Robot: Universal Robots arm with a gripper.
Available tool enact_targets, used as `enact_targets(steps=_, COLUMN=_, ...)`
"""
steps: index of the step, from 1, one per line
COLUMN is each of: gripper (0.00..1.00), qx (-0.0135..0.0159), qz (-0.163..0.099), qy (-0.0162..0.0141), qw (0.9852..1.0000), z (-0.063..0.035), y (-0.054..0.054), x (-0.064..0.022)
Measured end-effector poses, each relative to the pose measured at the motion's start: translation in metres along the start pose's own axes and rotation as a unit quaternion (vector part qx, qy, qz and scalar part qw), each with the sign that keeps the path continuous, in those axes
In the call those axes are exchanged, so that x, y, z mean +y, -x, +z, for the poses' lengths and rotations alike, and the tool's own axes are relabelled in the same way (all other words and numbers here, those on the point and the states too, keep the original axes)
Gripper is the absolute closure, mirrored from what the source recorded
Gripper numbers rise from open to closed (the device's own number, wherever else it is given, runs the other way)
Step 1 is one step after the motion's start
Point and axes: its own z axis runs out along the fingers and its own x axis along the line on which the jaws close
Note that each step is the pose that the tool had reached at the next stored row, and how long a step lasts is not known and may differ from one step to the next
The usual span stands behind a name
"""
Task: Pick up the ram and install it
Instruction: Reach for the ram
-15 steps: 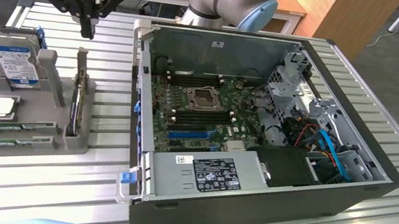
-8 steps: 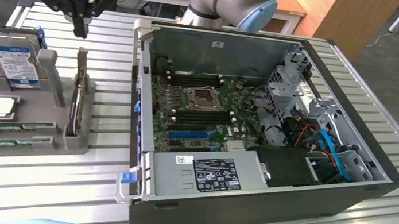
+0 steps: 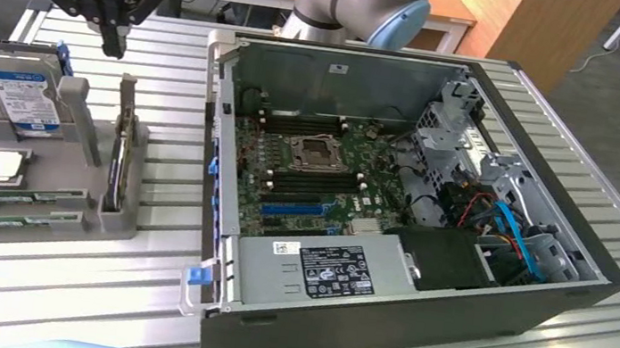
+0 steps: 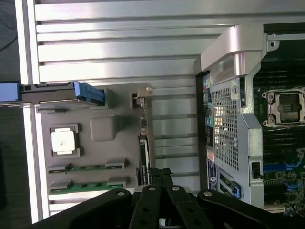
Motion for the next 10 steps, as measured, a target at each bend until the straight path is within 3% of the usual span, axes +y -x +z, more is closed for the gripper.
enact_targets(steps=10, gripper=0.9, qx=0.0, qz=0.0, qy=0.0, qw=1.0, z=-0.0003, y=-0.013, x=-0.0008)
